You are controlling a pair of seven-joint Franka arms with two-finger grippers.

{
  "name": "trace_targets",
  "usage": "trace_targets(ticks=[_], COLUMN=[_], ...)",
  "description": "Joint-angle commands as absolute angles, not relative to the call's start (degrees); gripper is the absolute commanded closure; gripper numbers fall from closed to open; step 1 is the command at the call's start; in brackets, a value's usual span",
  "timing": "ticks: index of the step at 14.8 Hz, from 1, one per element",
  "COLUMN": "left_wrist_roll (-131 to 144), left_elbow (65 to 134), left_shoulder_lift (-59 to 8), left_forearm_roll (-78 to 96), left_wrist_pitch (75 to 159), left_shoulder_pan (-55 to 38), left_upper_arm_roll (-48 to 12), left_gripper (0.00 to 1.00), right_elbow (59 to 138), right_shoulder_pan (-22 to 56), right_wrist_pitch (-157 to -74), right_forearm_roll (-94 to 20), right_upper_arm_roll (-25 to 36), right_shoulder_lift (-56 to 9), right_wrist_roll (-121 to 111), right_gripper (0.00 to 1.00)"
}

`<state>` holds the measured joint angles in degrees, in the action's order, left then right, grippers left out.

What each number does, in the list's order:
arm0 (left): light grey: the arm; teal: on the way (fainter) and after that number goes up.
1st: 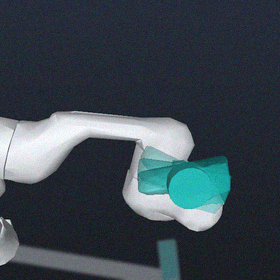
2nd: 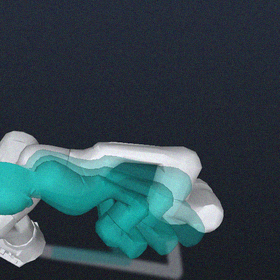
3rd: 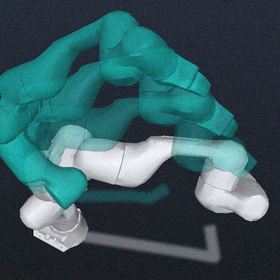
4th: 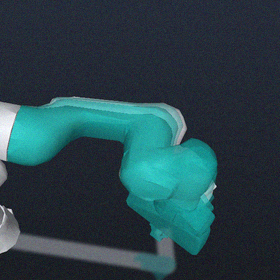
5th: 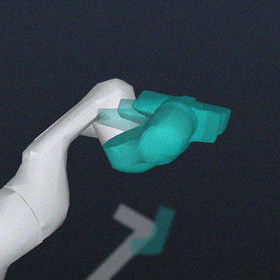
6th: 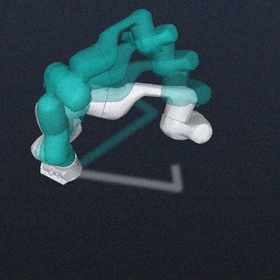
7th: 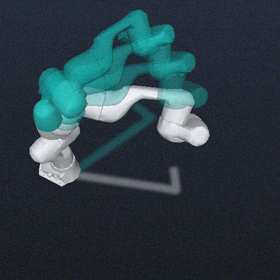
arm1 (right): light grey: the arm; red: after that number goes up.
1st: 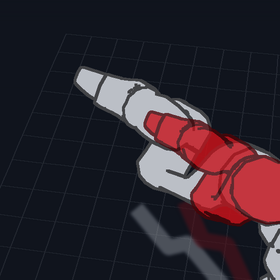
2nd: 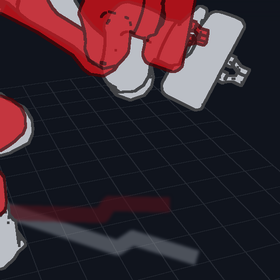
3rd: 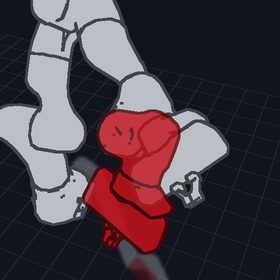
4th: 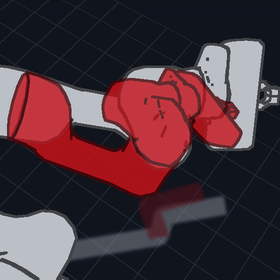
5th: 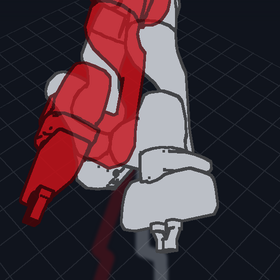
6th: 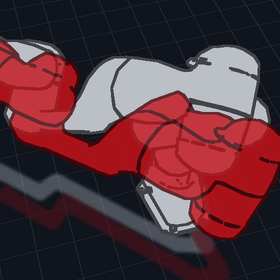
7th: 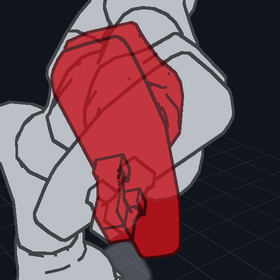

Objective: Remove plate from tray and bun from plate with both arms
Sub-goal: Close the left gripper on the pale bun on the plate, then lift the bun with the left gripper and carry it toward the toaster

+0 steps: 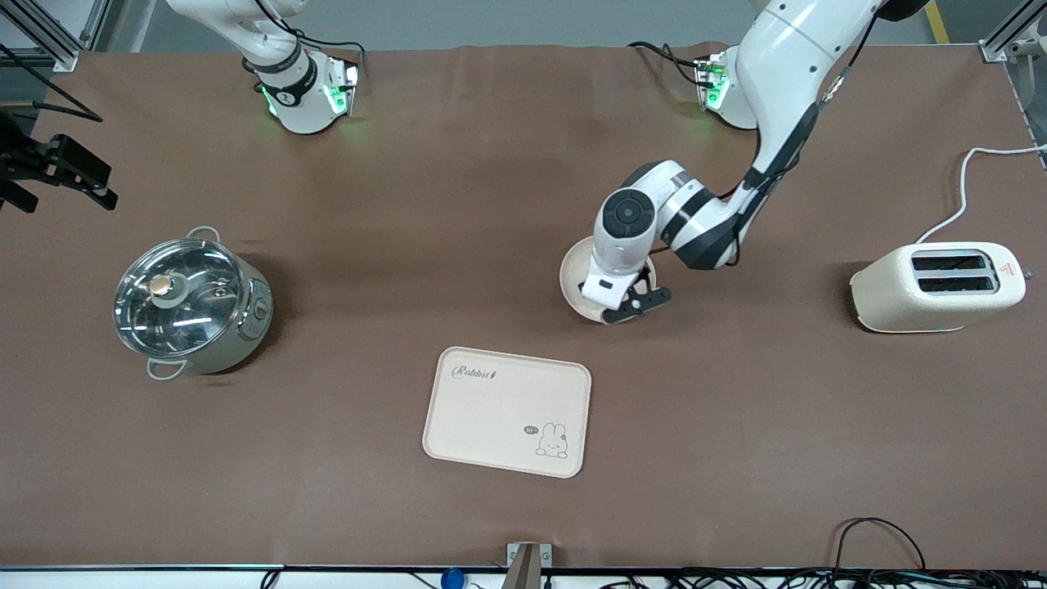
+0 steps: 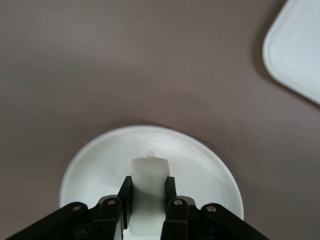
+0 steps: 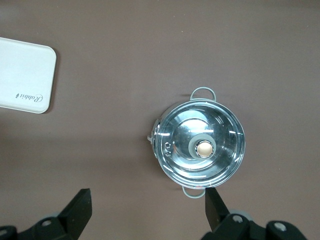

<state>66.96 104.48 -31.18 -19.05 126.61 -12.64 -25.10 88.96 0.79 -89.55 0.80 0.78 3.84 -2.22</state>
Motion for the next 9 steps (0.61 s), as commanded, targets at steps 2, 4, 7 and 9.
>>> trace_targets(ticks=[2, 4, 7, 9], left_wrist_roll=[54.8, 48.63, 40.36, 37.28], left_elbow=[106.33, 108.71, 110.3, 110.39], left_shoulder_lift=[-27.43, -25.06, -24.87, -25.83], left_forearm_roll=[-17.84, -17.84, -17.84, -17.84], left_wrist_pitch=[120.52, 119.62, 120.32, 121.19], left_shoulder_pan=[-6.44, -1.78, 4.73, 7.81], left_upper_arm_roll=[-25.58, -25.84, -26.28, -26.72], left_gripper=[0.71, 0.71, 0.71, 0.71], right_elbow=[88.42, 88.42, 88.33, 88.33], right_shoulder_pan=[1.23, 1.23, 2.19, 2.2], right_wrist_pitch=[-89.03, -88.95, -89.03, -89.03], right_forearm_roll=[1.93, 1.93, 2.02, 1.93], right_upper_arm_roll=[0.7, 0.7, 0.7, 0.62], right_shoulder_lift=[3.6, 3.6, 3.6, 3.6], right_wrist_roll=[-2.2, -2.2, -2.2, -2.11], right_gripper=[0.0, 0.0, 0.0, 0.0])
